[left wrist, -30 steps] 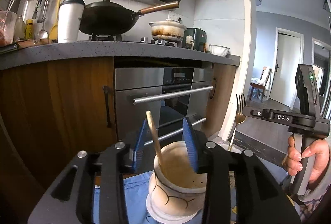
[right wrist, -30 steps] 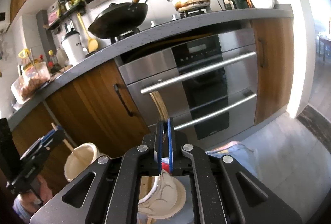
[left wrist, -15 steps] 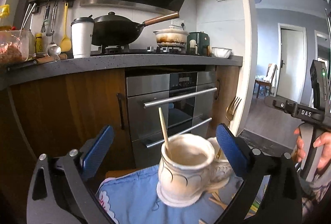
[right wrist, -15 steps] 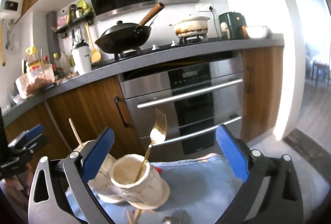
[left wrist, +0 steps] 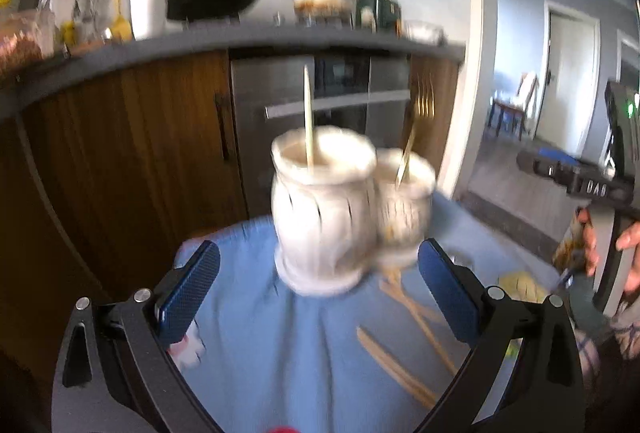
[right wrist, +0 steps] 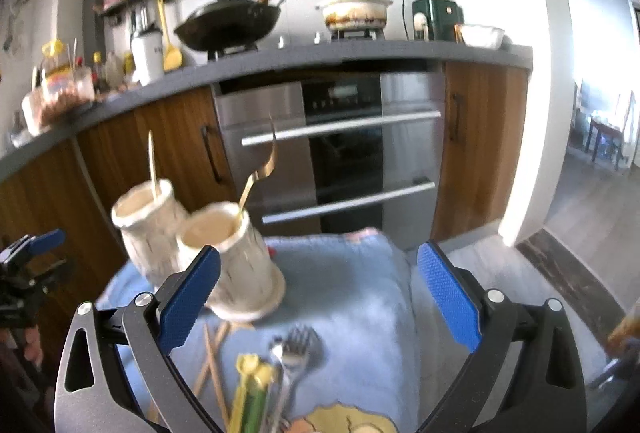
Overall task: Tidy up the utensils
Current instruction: 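Move both open tools back down to the utensils on the cloth, then grasp another wooden chopstick with the left tool while the right tool grasps the silver fork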
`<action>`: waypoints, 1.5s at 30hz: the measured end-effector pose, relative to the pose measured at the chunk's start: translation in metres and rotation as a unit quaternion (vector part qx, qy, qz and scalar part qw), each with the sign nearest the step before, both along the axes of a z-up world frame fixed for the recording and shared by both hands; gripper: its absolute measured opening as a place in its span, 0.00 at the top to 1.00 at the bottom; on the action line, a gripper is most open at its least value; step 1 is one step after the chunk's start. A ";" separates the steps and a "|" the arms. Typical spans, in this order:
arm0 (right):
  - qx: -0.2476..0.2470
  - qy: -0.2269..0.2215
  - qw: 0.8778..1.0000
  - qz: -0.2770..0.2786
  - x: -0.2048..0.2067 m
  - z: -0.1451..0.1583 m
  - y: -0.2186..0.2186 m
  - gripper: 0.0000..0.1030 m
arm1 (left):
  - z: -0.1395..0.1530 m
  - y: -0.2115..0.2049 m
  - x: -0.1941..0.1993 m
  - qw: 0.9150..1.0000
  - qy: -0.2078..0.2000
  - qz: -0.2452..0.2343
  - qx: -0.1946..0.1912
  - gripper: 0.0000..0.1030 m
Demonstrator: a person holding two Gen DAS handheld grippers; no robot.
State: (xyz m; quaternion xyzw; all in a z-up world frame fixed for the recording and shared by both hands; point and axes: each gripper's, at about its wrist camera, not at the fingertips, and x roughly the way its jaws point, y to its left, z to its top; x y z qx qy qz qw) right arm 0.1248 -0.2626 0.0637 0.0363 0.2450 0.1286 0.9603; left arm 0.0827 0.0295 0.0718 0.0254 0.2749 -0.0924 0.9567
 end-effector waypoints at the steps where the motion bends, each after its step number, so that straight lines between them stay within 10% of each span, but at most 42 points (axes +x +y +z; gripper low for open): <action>1: -0.002 0.006 1.000 0.002 0.000 -0.005 0.000 0.05 | -0.008 -0.002 -0.002 1.000 0.008 0.003 0.005 0.05; 13: -0.037 0.074 0.996 0.017 -0.006 -0.061 0.012 0.05 | -0.094 -0.024 -0.005 0.986 0.153 0.048 0.039 0.05; 26: -0.037 0.096 0.994 0.020 -0.007 -0.074 0.012 0.05 | -0.106 -0.037 -0.008 0.976 0.200 0.075 0.039 0.07; 31: -0.055 0.101 0.993 0.011 -0.005 -0.081 0.014 0.05 | -0.107 -0.052 -0.003 0.976 0.204 0.056 0.050 0.25; 36: -0.062 0.123 0.990 0.024 0.002 -0.089 0.021 0.22 | -0.102 -0.050 0.009 0.978 0.197 0.041 0.047 0.82; 45: -0.061 0.165 0.983 0.054 0.017 -0.102 0.043 0.62 | -0.100 -0.044 0.028 0.979 0.197 0.006 0.049 0.93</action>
